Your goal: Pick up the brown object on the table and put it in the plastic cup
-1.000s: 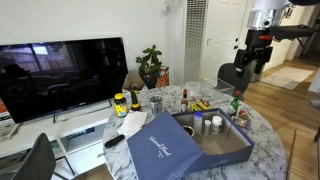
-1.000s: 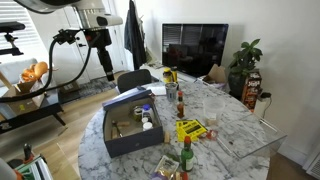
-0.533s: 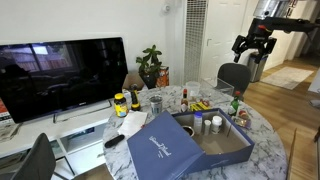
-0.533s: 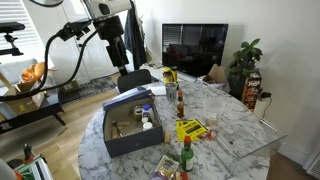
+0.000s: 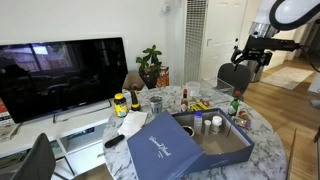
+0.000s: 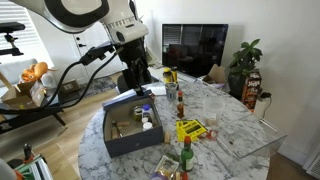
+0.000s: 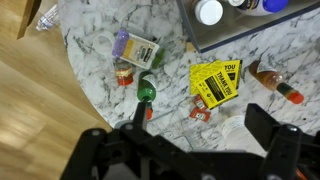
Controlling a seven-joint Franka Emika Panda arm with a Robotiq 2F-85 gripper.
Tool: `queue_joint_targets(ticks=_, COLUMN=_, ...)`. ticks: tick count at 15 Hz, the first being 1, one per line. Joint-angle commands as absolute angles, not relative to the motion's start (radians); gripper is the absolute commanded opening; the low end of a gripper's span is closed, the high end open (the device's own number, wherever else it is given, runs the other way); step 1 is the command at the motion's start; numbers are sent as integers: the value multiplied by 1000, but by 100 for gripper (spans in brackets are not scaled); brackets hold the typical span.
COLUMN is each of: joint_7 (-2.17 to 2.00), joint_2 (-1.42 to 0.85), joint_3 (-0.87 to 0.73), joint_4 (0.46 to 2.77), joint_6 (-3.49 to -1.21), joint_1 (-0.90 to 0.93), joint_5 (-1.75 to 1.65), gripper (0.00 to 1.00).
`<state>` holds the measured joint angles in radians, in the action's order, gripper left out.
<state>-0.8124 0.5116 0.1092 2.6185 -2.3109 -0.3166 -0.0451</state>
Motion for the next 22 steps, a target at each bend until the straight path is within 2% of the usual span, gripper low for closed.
queue_joint_targets(ticks=1, joint_7=-827, joint_2=510, joint_3=88, joint_4=2616, joint_6=-2308, joint_1=-294, joint_5=-60, gripper=100)
queue_joint_targets(ticks=11, joint_7=-476, joint_2=-43, joint_3=-55, joint_4=2296, joint_6=-2256, joint_1=-265, joint_5=-247, gripper=100)
queue_joint_targets(ticks=13, joint_7=-405, joint_2=-100, joint_3=-66, joint_4=2241, joint_6=-2247, joint_1=-227, joint_5=-236, gripper=100)
queue_joint_targets(ticks=19, joint_7=-373, joint_2=-80, joint_3=-90, joint_4=2260, joint_6=-2294, joint_1=-180, joint_5=-203, gripper=100)
queue_joint_targets(ticks=22, joint_7=-215, joint_2=-148, joint_3=-63, joint_4=2213, joint_6=-2326, joint_1=-161, joint_5=-5, gripper=100)
